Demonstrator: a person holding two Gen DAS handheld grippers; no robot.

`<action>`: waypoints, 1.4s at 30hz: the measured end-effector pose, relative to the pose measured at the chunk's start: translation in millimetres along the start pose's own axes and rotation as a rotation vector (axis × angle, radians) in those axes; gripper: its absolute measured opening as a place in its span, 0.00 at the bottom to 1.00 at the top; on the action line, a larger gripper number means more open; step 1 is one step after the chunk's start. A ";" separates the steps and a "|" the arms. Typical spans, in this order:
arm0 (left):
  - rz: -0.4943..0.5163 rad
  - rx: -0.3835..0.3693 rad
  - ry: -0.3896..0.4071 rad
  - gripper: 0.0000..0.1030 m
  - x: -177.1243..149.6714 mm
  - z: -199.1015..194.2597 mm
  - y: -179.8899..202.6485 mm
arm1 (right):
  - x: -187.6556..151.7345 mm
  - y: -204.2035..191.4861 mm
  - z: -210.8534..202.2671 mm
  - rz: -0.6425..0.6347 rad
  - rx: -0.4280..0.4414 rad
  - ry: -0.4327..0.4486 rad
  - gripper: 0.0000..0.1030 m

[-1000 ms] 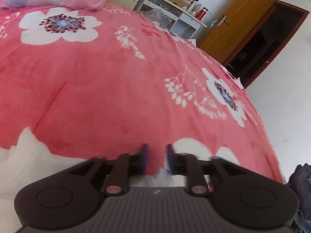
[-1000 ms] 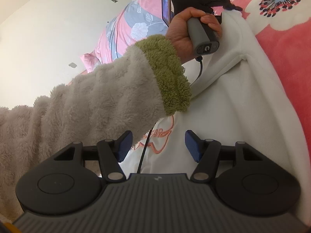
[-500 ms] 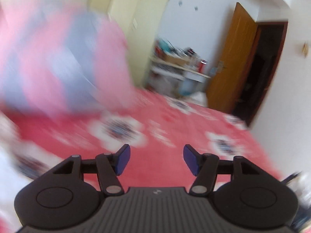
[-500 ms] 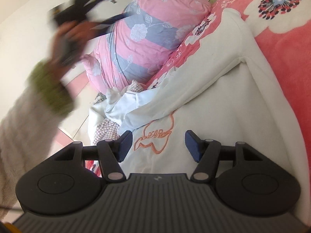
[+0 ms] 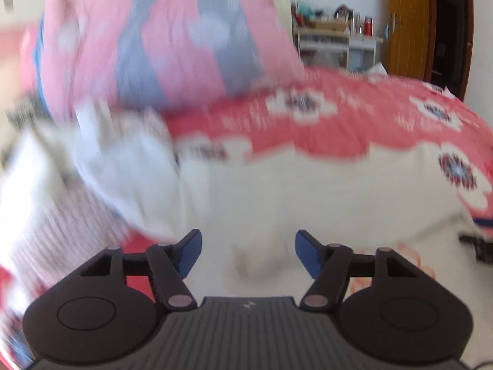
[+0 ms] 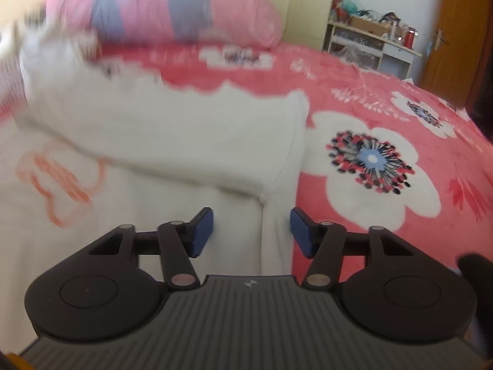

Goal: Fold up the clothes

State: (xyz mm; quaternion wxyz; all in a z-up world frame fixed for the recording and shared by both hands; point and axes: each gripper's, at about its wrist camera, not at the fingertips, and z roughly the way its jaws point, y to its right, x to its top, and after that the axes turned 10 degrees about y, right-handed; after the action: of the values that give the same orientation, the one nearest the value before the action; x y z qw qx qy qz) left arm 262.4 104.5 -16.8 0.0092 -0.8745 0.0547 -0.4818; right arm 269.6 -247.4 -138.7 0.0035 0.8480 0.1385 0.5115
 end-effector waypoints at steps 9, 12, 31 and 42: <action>0.062 0.034 -0.007 0.60 -55.0 31.0 -18.3 | -14.5 38.6 -1.2 0.097 -0.123 -0.015 0.19; 0.104 0.029 0.011 0.60 -53.4 32.7 -18.9 | -6.2 41.0 -14.1 0.133 -0.123 -0.001 0.24; 0.188 -0.053 0.023 0.54 -59.9 62.2 -1.0 | -2.3 -37.7 -36.8 0.370 0.320 0.022 0.38; -0.656 -0.062 0.039 0.52 -56.9 74.5 -104.0 | 83.4 -181.3 -24.2 -0.266 0.466 0.241 0.37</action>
State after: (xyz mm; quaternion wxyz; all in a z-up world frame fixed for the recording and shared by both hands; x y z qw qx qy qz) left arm 304.2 211.1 -97.4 -0.1743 -0.8359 -0.2147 -0.4741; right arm 243.2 -56.5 -81.6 -0.1409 0.7336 0.3617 0.5578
